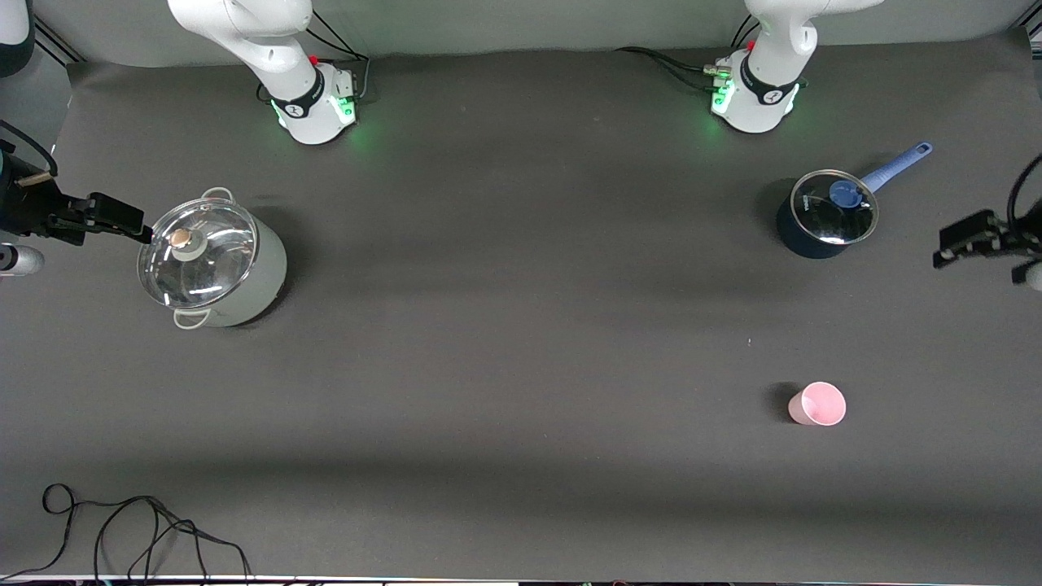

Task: Transfer pink cup from left to right arm
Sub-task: 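Move the left gripper down toward the pink cup, then lower the left gripper around the pink cup and close it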

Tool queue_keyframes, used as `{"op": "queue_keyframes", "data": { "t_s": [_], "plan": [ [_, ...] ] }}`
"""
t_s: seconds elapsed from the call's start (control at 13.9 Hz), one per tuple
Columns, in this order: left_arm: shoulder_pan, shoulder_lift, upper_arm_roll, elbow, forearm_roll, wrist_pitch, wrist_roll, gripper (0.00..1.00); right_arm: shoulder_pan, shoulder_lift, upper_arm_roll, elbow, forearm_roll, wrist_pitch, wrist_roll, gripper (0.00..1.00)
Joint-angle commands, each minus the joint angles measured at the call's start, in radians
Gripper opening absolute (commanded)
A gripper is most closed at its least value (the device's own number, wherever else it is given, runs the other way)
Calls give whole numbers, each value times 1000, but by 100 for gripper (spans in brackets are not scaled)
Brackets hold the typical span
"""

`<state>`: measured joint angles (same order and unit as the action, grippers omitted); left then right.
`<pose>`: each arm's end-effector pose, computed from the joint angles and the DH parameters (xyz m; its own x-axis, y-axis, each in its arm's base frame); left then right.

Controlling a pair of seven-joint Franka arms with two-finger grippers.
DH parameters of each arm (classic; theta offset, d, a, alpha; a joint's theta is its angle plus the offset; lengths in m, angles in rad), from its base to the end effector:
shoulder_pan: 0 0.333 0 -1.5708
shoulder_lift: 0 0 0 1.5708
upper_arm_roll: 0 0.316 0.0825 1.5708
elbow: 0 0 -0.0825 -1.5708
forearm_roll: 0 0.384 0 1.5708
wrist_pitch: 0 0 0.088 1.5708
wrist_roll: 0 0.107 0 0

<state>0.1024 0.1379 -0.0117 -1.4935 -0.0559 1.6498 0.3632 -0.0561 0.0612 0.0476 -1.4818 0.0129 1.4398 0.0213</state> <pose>0.6014 0.0496 0.5886 0.9637 -0.2642 0.0375 -0.2658 -0.9629 0.0471 0.5597 -0.0041 0.6211 0.9943 -0.0279 -0.1032 -0.0294 -0.9995 -0.0136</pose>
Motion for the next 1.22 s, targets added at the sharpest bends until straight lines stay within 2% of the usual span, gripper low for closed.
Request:
{"op": "queue_keyframes", "data": {
  "t_s": [0.0, 0.22, 0.58, 0.79, 1.15],
  "plan": [
    [68, 69, -2, 39, -123, 40, 146, 100, -2, -1, 0, -2, -5, -6, -7, 100],
    [156, 172, -2, 41, -299, 94, 315, 100, -4, -1, -2, -2, -5, -6, -12, 100],
    [281, 386, -4, 41, -629, 198, 877, 100, -4, -1, -2, -2, -5, -7, -12, 100],
    [336, 558, -10, 62, -830, 258, 1202, 100, -2, -3, -15, -2, -7, -7, -14, 100],
    [344, 727, -13, 62, -1080, 326, 1566, 100, -2, -1, -20, -2, -7, -7, -15, 100]
  ]
}}
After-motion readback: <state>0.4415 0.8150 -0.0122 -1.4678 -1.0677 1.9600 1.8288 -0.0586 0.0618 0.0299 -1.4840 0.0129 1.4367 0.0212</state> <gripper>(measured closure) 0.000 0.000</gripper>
